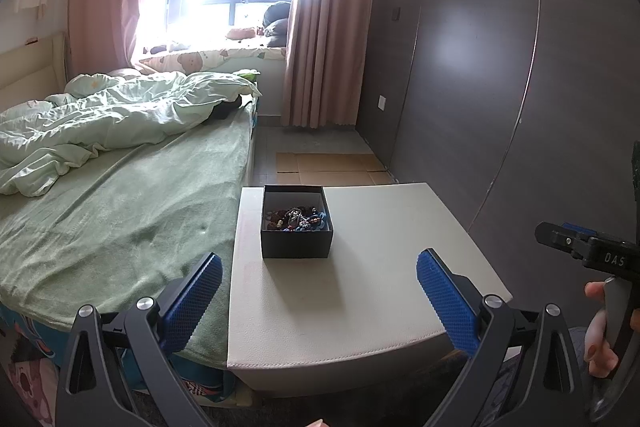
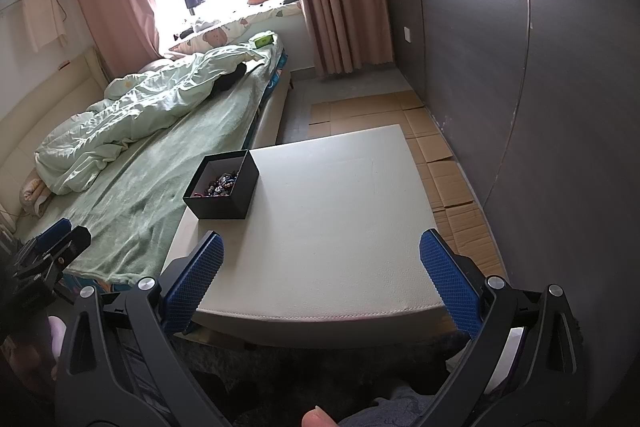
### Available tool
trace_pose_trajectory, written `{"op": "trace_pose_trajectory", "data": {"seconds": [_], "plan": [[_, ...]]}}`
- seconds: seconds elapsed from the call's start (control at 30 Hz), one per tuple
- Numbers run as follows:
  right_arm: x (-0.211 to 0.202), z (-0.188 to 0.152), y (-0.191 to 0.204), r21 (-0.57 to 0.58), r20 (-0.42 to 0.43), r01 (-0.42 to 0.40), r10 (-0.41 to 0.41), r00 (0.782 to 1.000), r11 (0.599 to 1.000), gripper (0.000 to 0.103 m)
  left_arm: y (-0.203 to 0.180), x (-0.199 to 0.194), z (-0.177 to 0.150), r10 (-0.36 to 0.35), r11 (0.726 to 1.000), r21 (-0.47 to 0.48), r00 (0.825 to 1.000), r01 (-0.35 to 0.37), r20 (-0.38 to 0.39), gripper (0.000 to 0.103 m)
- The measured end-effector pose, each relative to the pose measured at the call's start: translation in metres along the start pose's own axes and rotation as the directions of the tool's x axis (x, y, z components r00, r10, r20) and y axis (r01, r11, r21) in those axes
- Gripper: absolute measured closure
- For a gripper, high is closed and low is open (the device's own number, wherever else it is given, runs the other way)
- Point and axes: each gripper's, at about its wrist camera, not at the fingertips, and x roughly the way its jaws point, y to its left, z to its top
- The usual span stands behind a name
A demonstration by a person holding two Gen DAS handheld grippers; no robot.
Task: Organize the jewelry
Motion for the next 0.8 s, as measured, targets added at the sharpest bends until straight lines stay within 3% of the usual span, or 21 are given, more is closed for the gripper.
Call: {"op": "trace_pose_trajectory", "data": {"seconds": [0.8], "plan": [[0.0,0.0002,-0.0032,0.004,0.001,0.004,-0.004,1.0,1.0,0.005,-0.0023,0.0082,-0.0001,0.007,1.0,0.014,1.0,-0.006,-0.028,0.008]]}}
